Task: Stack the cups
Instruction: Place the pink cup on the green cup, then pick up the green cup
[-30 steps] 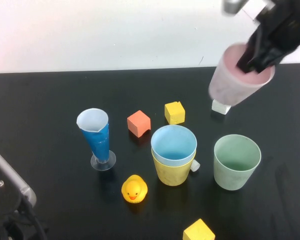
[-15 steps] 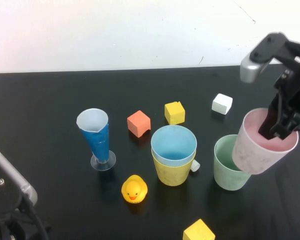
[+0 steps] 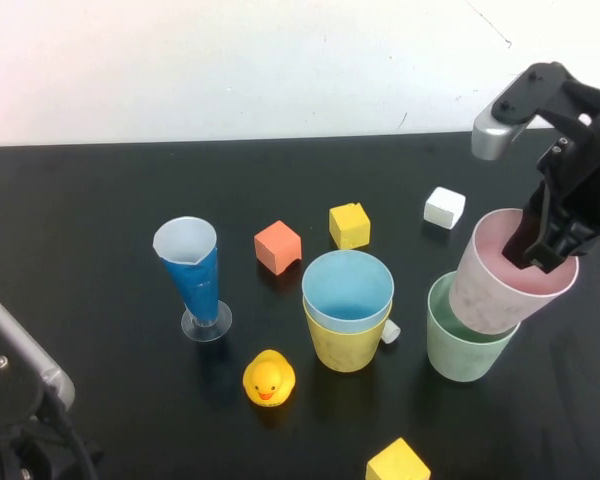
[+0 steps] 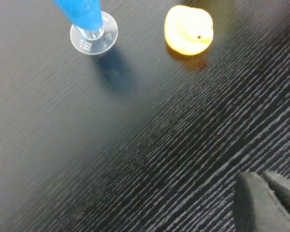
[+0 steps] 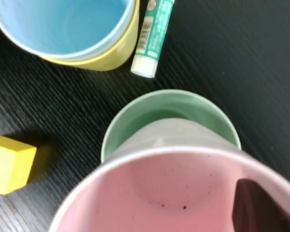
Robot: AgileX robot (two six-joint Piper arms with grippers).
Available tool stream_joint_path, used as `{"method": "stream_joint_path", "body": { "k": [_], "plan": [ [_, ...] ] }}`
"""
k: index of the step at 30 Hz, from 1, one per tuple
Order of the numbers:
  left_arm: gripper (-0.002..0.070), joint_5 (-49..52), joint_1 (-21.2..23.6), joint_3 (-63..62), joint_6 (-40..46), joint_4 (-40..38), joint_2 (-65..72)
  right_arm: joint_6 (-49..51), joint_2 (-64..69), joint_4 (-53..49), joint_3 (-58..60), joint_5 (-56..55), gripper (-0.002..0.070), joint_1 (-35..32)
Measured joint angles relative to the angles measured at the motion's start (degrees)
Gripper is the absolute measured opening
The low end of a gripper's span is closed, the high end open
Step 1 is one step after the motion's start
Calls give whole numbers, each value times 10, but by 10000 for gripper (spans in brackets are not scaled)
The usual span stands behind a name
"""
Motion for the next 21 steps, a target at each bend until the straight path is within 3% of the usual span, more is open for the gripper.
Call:
{"method": "stream_joint_path", "body": {
  "k": [4,6,13,15,19,21],
  "plan": [
    [-1,-5,0,0,0,0,0,-15,9,15,0,0,38,0],
    [-1,-9,0,0,0,0,0,-21,20,23,0,1,78,0],
    [-1,-14,0,0,0,0,0,-24,68,31,0,7,397,0],
    [-1,-14,0,0,0,1,0,-24,83,32,0,7,442,0],
    [-1,-14,0,0,0,1,0,-24,116,35,0,8,448,0],
    [-1,-14,0,0,0,1,0,-24,131,35,0,8,376,0]
  ]
}}
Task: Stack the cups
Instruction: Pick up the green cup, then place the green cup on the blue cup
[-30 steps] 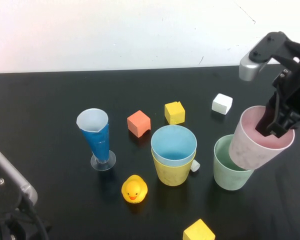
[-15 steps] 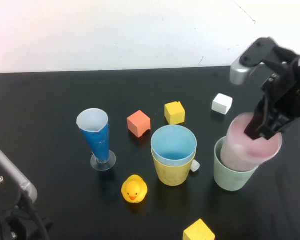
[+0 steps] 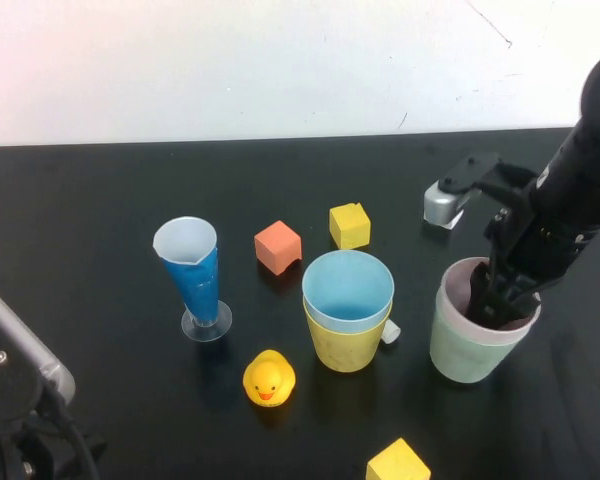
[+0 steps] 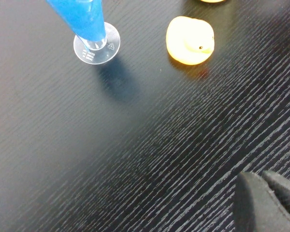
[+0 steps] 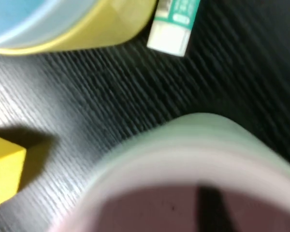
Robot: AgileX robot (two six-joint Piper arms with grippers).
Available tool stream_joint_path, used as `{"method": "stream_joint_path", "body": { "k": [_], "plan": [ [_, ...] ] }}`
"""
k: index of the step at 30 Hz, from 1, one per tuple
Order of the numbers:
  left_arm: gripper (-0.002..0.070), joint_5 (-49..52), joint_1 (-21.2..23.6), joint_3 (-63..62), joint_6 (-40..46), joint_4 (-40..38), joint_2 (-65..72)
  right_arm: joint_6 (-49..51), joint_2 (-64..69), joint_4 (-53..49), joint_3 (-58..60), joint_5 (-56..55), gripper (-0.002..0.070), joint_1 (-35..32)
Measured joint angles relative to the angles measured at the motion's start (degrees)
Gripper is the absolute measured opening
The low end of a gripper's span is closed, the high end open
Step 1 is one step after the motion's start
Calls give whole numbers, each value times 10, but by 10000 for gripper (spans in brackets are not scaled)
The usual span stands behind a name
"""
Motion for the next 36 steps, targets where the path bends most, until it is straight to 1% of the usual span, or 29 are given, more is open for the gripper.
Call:
{"method": "stream_joint_path", "body": {
  "k": [1,3,4,5,8,13,15,18,22,24,32,34,35,36],
  "plan": [
    [-1,0,0,0,0,1,0,-1,5,0,0,1,309,0],
    [-1,0,0,0,0,1,0,-3,8,0,0,1,151,0],
    [-1,0,0,0,0,1,0,-3,8,0,-1,3,108,0],
    [-1,1,0,0,0,1,0,-3,7,0,-6,7,81,0],
    [-1,12,0,0,0,1,0,-3,-8,-2,-35,25,83,0],
    [-1,31,0,0,0,0,0,-3,-49,-2,-139,49,83,1],
    [-1,32,0,0,0,0,0,-17,-61,3,-183,50,82,11],
    [-1,32,0,0,0,0,0,-54,-70,9,-223,55,83,42],
    [-1,30,0,0,0,3,0,-74,-54,11,-240,62,82,88],
    [-1,29,0,0,0,7,0,-75,-35,11,-242,64,82,100],
    [-1,29,0,0,0,10,0,-75,36,10,-243,63,85,102],
    [-1,29,0,0,0,10,0,-75,44,12,-243,63,109,102],
    [-1,29,0,0,0,12,0,-75,47,15,-243,63,129,102],
    [-1,29,0,0,0,15,0,-75,50,18,-243,63,164,102]
  ]
}}
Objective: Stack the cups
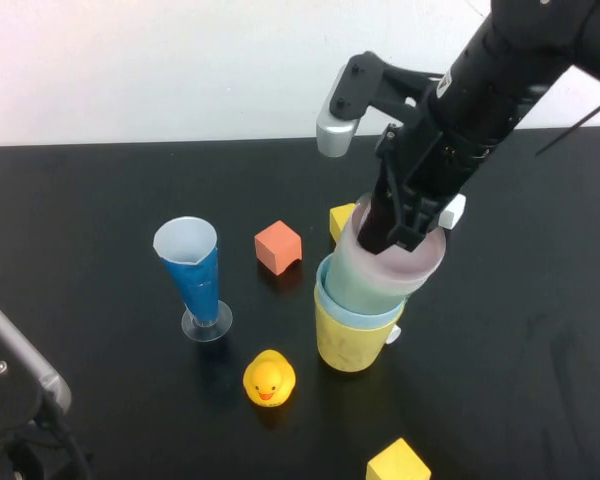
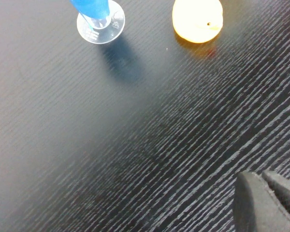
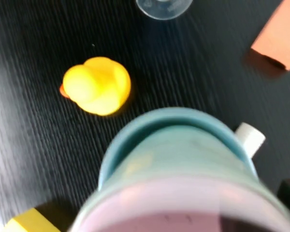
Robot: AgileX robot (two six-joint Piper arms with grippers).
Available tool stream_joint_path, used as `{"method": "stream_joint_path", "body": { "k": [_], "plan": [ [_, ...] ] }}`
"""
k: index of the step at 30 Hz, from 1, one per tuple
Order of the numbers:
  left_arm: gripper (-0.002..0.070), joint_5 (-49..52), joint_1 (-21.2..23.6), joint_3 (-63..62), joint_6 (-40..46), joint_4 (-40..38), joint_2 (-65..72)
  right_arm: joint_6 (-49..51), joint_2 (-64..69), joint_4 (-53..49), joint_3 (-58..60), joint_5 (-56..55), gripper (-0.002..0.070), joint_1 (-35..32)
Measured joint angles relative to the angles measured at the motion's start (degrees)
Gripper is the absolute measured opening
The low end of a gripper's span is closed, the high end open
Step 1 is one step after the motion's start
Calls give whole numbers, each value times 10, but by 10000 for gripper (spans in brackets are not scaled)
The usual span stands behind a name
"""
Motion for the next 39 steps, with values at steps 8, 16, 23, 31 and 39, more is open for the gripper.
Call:
{"method": "stream_joint_path", "body": {
  "k": [8,16,23,31,39],
  "plan": [
    [-1,0,0,0,-19,18,0,22,6,13,-36,-8,326,0],
    [-1,-38,0,77,-109,25,-71,30,-18,57,-76,-3,237,0],
    [-1,-119,0,189,-170,35,-253,-15,-89,137,-37,-2,27,0],
    [-1,-192,0,239,-179,42,-377,-48,-223,152,114,-103,7,0],
    [-1,-194,0,251,-179,42,-383,-76,-408,152,325,-246,6,0]
  ]
}}
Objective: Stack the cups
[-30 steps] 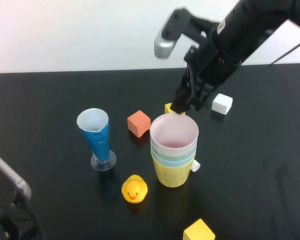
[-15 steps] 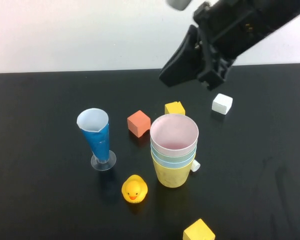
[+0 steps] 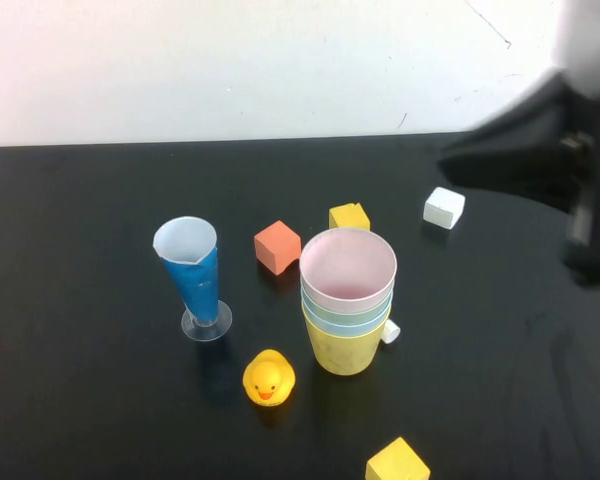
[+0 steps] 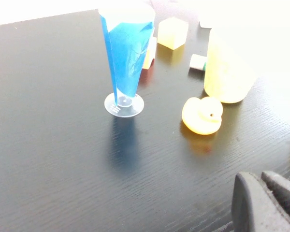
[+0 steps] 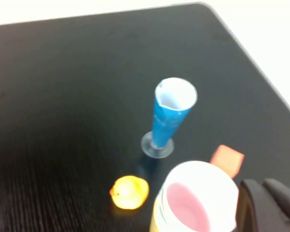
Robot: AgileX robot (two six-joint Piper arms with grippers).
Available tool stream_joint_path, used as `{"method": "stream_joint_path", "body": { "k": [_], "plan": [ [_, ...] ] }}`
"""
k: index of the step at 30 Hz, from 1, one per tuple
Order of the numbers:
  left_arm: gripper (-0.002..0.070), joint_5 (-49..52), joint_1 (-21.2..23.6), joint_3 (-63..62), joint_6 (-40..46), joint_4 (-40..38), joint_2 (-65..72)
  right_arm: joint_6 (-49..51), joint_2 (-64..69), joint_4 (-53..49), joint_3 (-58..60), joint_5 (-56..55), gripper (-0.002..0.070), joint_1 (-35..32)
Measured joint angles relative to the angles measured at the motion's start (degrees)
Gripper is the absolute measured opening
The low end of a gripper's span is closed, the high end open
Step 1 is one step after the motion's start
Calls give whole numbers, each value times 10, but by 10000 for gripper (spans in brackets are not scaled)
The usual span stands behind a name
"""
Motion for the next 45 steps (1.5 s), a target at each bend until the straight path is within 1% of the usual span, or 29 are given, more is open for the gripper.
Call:
{"method": "stream_joint_path", "body": {
  "k": [10,13,18,23,30,32,35,37,40,43,45],
  "plan": [
    [-1,0,0,0,0,-1,0,-17,-248,-7,205,-152,6,0],
    [-1,0,0,0,0,-1,0,-17,-318,-16,250,-185,6,0],
    [-1,0,0,0,0,-1,0,-18,-394,-27,311,-216,5,0],
    [-1,0,0,0,0,-1,0,-18,-423,-30,349,-216,3,0],
    [-1,0,0,0,0,-2,0,-18,-423,-32,398,-202,2,0],
    [-1,0,0,0,0,-2,0,-17,-423,-46,416,-204,1,0],
    [-1,0,0,0,0,-2,0,-4,-425,-83,454,-247,1,0],
    [-1,0,0,0,0,-2,0,5,-428,-94,484,-299,1,0],
    [-1,0,0,0,0,-2,0,9,-434,-98,525,-367,0,0],
    [-1,0,0,0,0,-2,0,12,-438,-90,561,-412,0,0],
    [-1,0,0,0,0,-2,0,33,-448,-85,593,-433,0,0]
  ]
}}
